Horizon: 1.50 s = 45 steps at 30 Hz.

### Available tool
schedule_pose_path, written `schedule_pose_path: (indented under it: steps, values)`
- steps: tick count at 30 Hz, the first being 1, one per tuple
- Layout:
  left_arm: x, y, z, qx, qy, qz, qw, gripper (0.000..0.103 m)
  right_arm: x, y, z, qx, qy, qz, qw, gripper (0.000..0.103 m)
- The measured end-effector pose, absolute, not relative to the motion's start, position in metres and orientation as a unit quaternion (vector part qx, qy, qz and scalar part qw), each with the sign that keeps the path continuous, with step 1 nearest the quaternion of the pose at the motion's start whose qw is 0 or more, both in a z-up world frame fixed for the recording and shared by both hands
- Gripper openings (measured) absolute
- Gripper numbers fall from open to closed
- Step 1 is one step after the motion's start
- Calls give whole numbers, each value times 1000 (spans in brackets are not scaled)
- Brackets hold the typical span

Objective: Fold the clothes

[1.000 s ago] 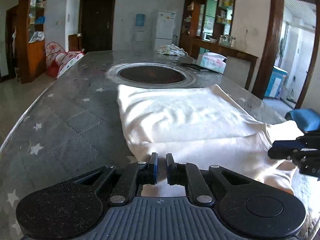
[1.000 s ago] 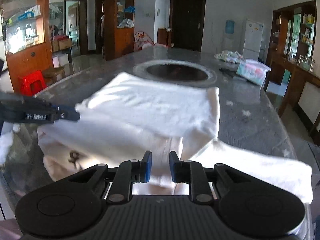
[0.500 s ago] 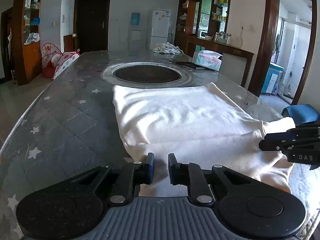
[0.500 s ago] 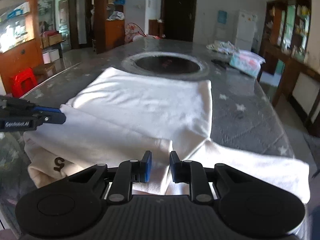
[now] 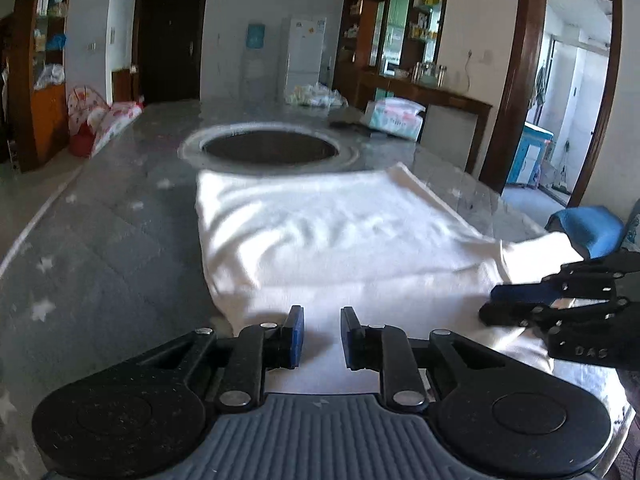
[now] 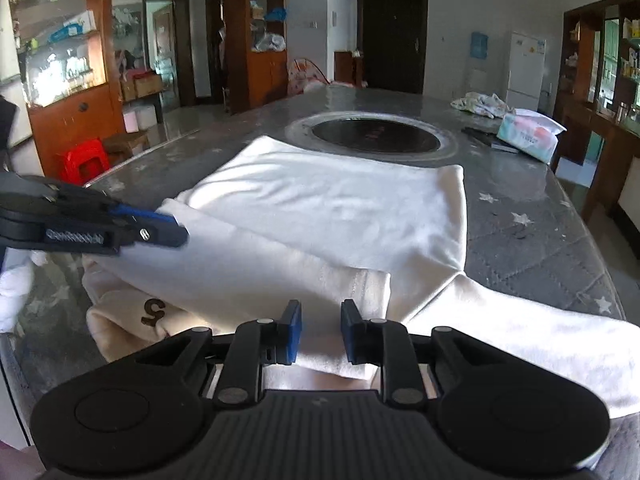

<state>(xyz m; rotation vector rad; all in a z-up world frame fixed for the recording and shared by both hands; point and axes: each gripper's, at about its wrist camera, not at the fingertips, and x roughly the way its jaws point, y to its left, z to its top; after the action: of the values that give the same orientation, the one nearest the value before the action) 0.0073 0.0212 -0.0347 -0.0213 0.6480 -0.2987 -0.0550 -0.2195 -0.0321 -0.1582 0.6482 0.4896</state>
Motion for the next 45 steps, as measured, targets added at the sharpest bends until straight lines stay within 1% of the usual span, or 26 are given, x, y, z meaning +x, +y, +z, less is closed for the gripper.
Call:
schedule_pose_path:
  steps: [1, 2, 3, 7, 8, 12, 18, 24, 32, 35, 39, 40, 42, 45]
  values:
    - [6, 21, -36, -8, 315, -147, 938, 24, -56, -221, -31, -74, 313, 238, 916, 25]
    - [5, 20, -36, -7, 313, -149, 938, 29, -59, -224, -29, -67, 307, 241, 918, 34]
    - [4, 20, -36, -9, 312, -151, 938, 34, -61, -226, -27, -60, 302, 242, 920, 38]
    - [0, 17, -35, -10, 312, -150, 938, 44, -74, -254, -15, -25, 276, 214, 937, 39]
    - [-1, 17, -34, -12, 311, -148, 939, 48, -76, -265, -13, -15, 271, 199, 942, 39]
    - [-6, 18, -31, -27, 307, -141, 941, 54, -73, -316, -13, 27, 273, 118, 954, 39]
    - [-13, 17, -27, -26, 299, -130, 945, 59, -64, -395, -24, 111, 291, 13, 950, 40]
    - [-17, 17, -27, -19, 300, -118, 946, 61, -54, -451, -40, 198, 304, -38, 931, 40]
    - [-23, 15, -26, -9, 298, -113, 948, 64, -46, -508, -76, 372, 317, -29, 872, 41]
    - [-25, 15, -26, -8, 297, -110, 948, 67, -43, -523, -90, 425, 318, -19, 847, 41]
    - [-26, 15, -27, -8, 298, -107, 948, 68, -43, -535, -109, 483, 316, -10, 817, 40]
    - [-26, 15, -27, -8, 299, -106, 948, 68, -43, -538, -113, 497, 313, -9, 810, 40]
    - [-26, 15, -27, -7, 300, -105, 948, 68, -43, -544, -120, 520, 309, 2, 796, 35]
    - [-26, 15, -27, -9, 300, -102, 948, 69, -44, -545, -129, 545, 295, 17, 785, 24]
